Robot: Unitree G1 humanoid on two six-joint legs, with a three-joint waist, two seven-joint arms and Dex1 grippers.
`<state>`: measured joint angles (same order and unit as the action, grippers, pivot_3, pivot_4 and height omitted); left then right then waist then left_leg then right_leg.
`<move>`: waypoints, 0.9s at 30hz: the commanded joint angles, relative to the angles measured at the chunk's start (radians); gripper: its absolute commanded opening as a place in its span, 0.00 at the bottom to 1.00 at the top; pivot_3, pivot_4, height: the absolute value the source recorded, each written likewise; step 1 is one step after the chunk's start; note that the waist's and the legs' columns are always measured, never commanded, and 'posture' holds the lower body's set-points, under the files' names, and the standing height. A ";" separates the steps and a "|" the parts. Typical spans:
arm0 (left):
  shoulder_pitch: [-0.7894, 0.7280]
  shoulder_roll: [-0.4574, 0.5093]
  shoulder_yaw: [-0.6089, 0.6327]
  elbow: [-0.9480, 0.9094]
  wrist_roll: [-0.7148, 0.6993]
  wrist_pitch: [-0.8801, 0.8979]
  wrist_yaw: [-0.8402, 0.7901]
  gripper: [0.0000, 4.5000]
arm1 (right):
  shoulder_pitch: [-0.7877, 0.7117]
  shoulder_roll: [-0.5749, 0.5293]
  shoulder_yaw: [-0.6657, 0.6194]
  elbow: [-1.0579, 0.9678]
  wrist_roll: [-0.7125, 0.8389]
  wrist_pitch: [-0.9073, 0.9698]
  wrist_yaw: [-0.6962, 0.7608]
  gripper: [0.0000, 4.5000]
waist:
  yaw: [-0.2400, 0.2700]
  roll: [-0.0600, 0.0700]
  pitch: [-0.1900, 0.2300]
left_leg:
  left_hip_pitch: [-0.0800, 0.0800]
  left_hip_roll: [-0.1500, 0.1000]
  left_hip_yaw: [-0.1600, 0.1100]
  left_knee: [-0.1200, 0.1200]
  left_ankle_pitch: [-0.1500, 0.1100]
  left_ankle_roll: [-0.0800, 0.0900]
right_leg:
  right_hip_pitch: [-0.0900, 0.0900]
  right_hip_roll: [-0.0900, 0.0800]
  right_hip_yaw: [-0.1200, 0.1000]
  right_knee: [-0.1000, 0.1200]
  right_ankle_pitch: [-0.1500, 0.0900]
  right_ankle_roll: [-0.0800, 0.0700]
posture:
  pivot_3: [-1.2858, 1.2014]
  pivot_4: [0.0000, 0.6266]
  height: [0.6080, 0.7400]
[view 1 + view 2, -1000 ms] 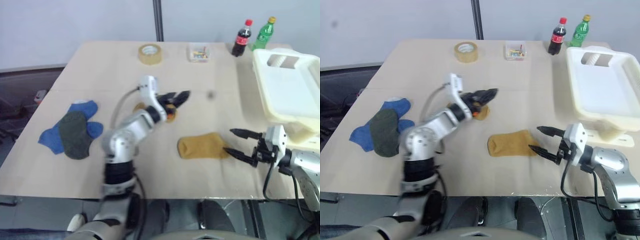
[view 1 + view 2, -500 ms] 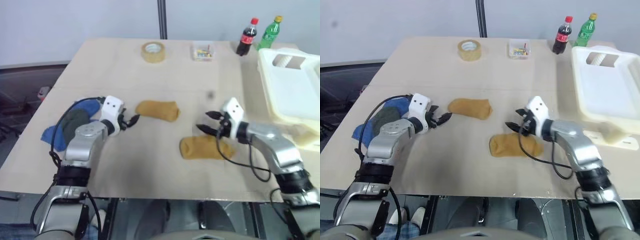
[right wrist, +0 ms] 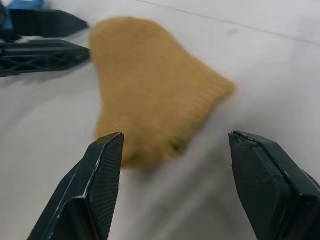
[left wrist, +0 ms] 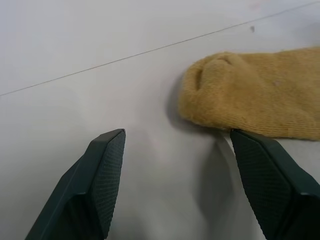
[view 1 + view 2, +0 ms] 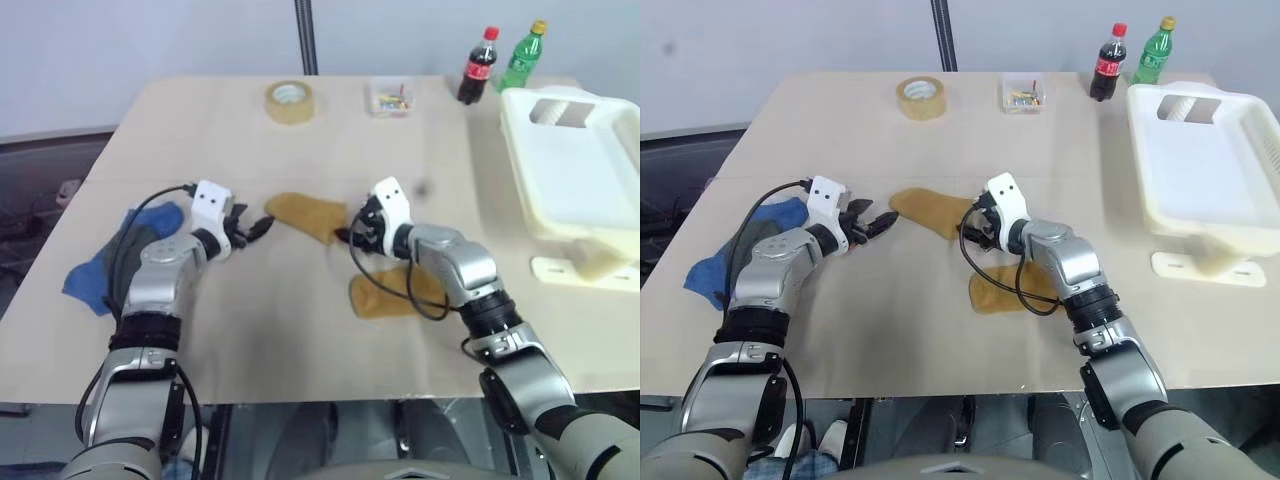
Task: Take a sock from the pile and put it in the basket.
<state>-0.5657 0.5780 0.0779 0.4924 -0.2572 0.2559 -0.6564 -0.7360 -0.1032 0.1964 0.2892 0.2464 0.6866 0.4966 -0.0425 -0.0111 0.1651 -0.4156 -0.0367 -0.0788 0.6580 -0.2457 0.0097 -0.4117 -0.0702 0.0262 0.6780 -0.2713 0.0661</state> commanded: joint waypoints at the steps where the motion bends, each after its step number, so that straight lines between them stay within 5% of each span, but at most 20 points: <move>1: 0.011 0.004 0.023 -0.046 0.001 0.000 -0.006 0.80 | -0.023 -0.001 0.010 -0.015 -0.026 -0.014 0.008 0.59 | -0.004 0.000 0.000 | 0.000 0.000 0.000 0.000 0.000 0.000 | 0.000 0.000 0.000 0.000 0.000 0.000 | 0.52 0.24 0.99; 6: 0.024 0.001 0.025 -0.072 -0.004 0.013 -0.008 0.80 | 0.000 -0.001 0.023 -0.049 -0.038 -0.004 0.029 0.02 | -0.007 0.000 0.000 | 0.001 0.001 0.001 0.000 0.000 0.000 | -0.001 0.000 0.001 0.001 0.000 0.000 | 0.52 0.24 0.99; 27: -0.027 0.005 0.021 0.003 -0.024 0.099 -0.097 0.80 | 0.049 -0.169 0.106 -0.153 -0.088 -0.053 0.241 0.01 | 0.001 0.000 0.000 | 0.001 0.001 0.001 0.002 0.000 0.000 | 0.000 0.000 0.001 0.001 0.000 0.000 | 0.52 0.24 0.99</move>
<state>-0.5768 0.5973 0.0795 0.4834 -0.2681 0.3524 -0.7564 -0.6933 -0.2615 0.2967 0.1849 0.1621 0.6557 0.7127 -0.0413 -0.0112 0.1649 -0.4151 -0.0360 -0.0777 0.6608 -0.2457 0.0098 -0.4115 -0.0698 0.0266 0.6796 -0.2713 0.0661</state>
